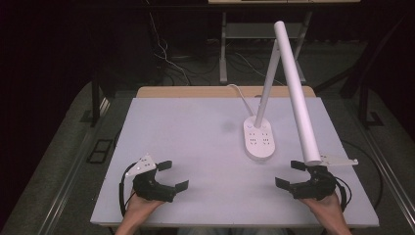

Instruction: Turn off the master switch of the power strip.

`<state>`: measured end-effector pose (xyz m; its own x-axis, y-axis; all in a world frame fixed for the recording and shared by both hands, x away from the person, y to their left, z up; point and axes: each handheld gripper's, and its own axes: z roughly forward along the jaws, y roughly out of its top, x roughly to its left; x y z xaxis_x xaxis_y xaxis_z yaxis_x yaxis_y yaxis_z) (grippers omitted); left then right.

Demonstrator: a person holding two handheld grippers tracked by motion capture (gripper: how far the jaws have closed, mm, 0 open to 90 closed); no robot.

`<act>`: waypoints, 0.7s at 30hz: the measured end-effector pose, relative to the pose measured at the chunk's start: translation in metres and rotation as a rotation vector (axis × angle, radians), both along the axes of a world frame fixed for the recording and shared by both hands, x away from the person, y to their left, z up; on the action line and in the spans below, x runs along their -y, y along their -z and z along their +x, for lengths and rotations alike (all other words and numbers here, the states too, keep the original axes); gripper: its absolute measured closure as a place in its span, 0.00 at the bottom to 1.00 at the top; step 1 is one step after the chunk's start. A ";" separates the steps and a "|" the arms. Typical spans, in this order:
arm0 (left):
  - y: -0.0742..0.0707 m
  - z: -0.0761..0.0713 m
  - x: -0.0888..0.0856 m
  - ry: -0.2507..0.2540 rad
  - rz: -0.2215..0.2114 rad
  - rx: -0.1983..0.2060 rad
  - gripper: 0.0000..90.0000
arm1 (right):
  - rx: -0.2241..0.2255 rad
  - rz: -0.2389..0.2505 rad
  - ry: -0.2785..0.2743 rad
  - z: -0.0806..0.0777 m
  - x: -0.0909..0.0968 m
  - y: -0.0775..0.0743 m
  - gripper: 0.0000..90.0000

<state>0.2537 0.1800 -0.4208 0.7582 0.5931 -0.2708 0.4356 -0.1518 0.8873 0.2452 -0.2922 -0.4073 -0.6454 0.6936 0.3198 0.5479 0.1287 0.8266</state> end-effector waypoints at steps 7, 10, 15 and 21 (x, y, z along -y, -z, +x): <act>0.000 0.000 0.000 0.000 0.000 -0.002 0.00 | -0.007 0.001 -0.006 -0.001 -0.001 0.000 0.00; 0.001 0.000 0.000 0.003 0.006 -0.007 0.00 | -0.010 -0.003 -0.011 0.000 -0.001 0.001 0.00; 0.002 0.001 0.002 0.009 0.016 -0.016 0.00 | -0.015 -0.008 -0.017 0.000 -0.002 0.002 0.00; 0.002 0.002 0.004 0.022 0.029 -0.022 0.00 | -0.030 -0.015 -0.022 0.001 -0.003 0.004 0.00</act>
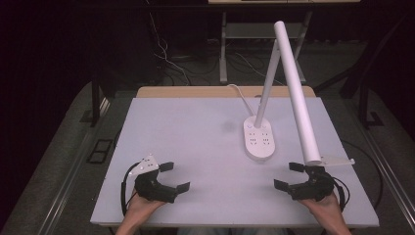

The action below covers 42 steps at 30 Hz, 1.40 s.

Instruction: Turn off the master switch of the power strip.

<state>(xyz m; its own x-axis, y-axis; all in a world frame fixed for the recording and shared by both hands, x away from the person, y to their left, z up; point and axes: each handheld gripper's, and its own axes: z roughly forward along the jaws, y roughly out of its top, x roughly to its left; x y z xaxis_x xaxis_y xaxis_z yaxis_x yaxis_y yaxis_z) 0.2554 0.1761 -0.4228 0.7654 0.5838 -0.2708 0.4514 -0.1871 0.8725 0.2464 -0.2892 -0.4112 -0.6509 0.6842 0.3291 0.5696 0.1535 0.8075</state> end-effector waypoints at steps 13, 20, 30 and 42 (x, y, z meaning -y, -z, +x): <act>-0.005 0.004 0.006 0.021 0.002 -0.013 0.00 | -0.009 -0.013 -0.010 0.001 0.001 0.000 0.00; -0.011 0.009 0.011 0.054 0.027 -0.032 0.00 | -0.010 -0.018 -0.013 0.000 0.001 0.000 0.00; -0.024 0.019 0.013 0.071 0.043 -0.053 0.00 | -0.008 -0.025 -0.014 0.000 0.000 0.000 0.00; -0.033 0.034 0.020 0.091 0.061 -0.061 0.00 | -0.002 -0.029 -0.012 0.000 0.001 0.001 0.00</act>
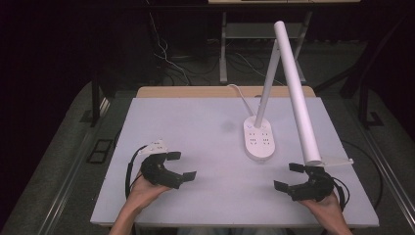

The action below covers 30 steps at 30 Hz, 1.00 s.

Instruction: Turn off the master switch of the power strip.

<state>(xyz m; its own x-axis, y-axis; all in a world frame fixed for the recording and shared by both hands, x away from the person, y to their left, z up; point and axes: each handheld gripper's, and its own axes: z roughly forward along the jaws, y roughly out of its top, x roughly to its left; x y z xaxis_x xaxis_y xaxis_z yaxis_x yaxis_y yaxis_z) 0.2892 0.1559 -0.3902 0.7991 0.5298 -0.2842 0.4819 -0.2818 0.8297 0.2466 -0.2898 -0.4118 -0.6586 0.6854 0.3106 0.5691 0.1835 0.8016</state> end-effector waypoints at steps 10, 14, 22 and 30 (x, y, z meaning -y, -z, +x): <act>-0.007 0.011 0.012 0.024 0.022 0.004 0.01 | 0.002 -0.008 0.001 0.000 0.000 0.000 0.00; -0.011 0.016 0.016 0.030 0.025 0.003 0.01 | 0.001 -0.011 0.000 0.000 0.000 0.000 0.00; -0.021 0.026 0.025 0.043 0.027 0.014 0.01 | -0.001 -0.011 0.001 0.001 0.001 0.000 0.00; -0.030 0.036 0.037 0.066 0.038 0.024 0.01 | 0.000 -0.006 0.005 0.001 0.001 0.000 0.00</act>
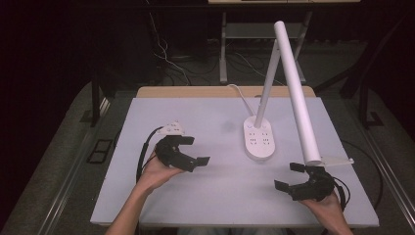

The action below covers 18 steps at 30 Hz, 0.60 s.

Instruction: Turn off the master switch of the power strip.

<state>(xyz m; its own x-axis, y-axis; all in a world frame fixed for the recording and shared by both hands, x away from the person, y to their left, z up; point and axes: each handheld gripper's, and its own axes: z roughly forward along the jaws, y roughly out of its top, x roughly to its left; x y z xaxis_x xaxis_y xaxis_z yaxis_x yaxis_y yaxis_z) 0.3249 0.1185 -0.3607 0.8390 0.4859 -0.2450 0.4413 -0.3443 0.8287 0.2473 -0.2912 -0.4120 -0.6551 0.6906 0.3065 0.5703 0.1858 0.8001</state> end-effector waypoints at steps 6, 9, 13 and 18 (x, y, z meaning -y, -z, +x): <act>-0.005 0.007 0.010 0.014 0.005 0.005 0.01 | 0.001 -0.003 -0.002 0.000 0.000 0.000 0.00; -0.007 0.011 0.014 0.026 0.014 0.003 0.01 | 0.003 -0.005 -0.007 0.000 0.000 0.000 0.00; -0.009 0.016 0.021 0.034 0.017 0.002 0.01 | 0.001 -0.004 -0.004 0.000 0.000 0.000 0.00; -0.012 0.022 0.027 0.039 0.022 0.006 0.01 | 0.002 -0.006 -0.008 0.000 0.000 0.000 0.00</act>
<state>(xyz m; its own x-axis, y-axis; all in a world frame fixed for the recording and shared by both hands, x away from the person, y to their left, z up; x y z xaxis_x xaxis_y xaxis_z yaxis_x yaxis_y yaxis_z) 0.3464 0.0912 -0.3490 0.8586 0.4583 -0.2297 0.4227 -0.3791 0.8232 0.2474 -0.2910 -0.4122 -0.6610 0.6876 0.3006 0.5671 0.1953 0.8002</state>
